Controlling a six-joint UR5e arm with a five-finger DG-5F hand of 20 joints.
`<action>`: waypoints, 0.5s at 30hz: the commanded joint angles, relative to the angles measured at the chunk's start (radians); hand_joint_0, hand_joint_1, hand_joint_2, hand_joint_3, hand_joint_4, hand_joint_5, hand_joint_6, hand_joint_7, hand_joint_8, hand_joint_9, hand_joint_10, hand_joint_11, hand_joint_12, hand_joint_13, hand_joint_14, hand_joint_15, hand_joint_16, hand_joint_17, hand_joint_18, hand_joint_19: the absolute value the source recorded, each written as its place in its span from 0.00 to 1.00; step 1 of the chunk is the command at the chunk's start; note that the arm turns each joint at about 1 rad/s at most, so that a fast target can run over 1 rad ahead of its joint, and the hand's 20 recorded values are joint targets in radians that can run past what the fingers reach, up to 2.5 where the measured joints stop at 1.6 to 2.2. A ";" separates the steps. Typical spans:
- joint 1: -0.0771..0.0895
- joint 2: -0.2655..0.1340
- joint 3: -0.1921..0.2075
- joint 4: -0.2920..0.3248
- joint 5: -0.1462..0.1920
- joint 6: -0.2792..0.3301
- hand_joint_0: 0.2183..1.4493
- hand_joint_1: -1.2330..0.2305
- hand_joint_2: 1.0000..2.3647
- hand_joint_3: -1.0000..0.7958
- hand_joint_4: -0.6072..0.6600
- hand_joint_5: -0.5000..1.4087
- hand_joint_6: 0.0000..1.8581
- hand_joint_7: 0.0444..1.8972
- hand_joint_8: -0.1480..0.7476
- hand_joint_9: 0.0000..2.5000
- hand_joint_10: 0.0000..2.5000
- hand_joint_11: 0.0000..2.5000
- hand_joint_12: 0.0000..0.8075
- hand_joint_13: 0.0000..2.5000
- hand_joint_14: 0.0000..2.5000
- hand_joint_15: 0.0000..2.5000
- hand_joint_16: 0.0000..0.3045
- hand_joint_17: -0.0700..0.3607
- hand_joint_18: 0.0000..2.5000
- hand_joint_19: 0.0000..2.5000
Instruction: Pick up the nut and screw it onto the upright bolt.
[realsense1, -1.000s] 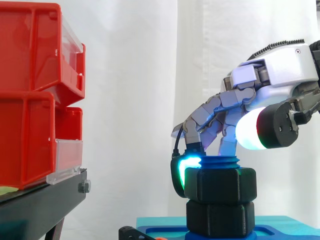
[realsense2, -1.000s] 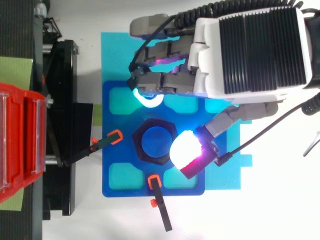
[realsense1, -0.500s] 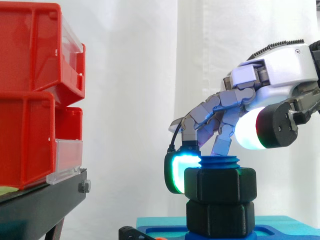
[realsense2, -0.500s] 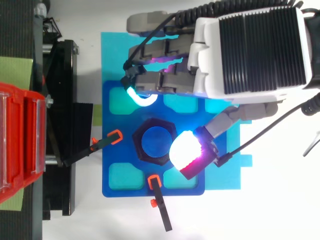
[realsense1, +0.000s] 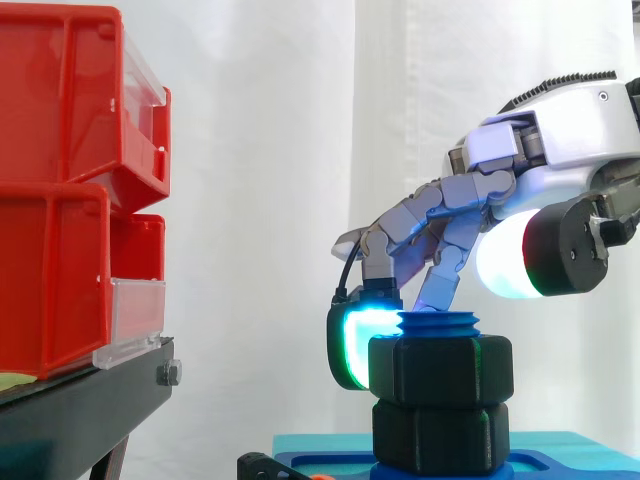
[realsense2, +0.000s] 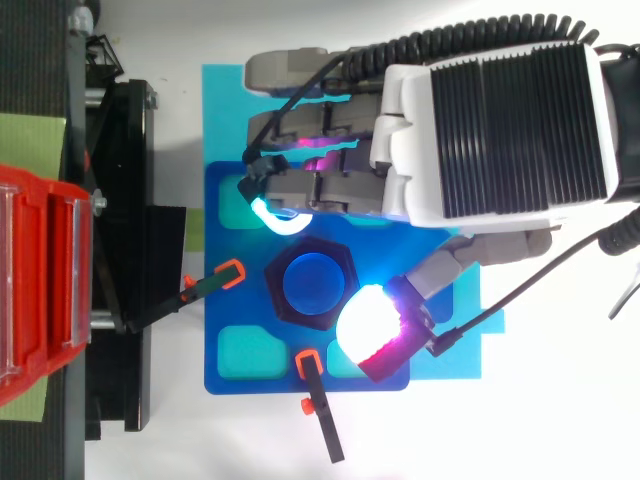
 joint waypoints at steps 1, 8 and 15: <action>0.002 0.000 0.000 0.004 0.000 -0.001 0.23 0.68 0.00 0.28 0.70 0.24 0.27 0.47 0.43 0.35 0.00 0.00 0.33 0.16 0.00 0.00 0.10 0.32 0.00 0.00; 0.002 -0.001 -0.003 0.004 0.003 0.001 0.22 0.70 0.00 0.28 0.70 0.24 0.27 0.46 0.43 0.30 0.00 0.00 0.37 0.11 0.00 0.00 0.11 0.34 0.00 0.00; 0.003 0.000 -0.026 0.009 0.003 0.001 0.22 0.71 0.00 0.28 0.70 0.24 0.27 0.46 0.43 0.28 0.00 0.00 0.38 0.09 0.00 0.00 0.12 0.35 0.00 0.00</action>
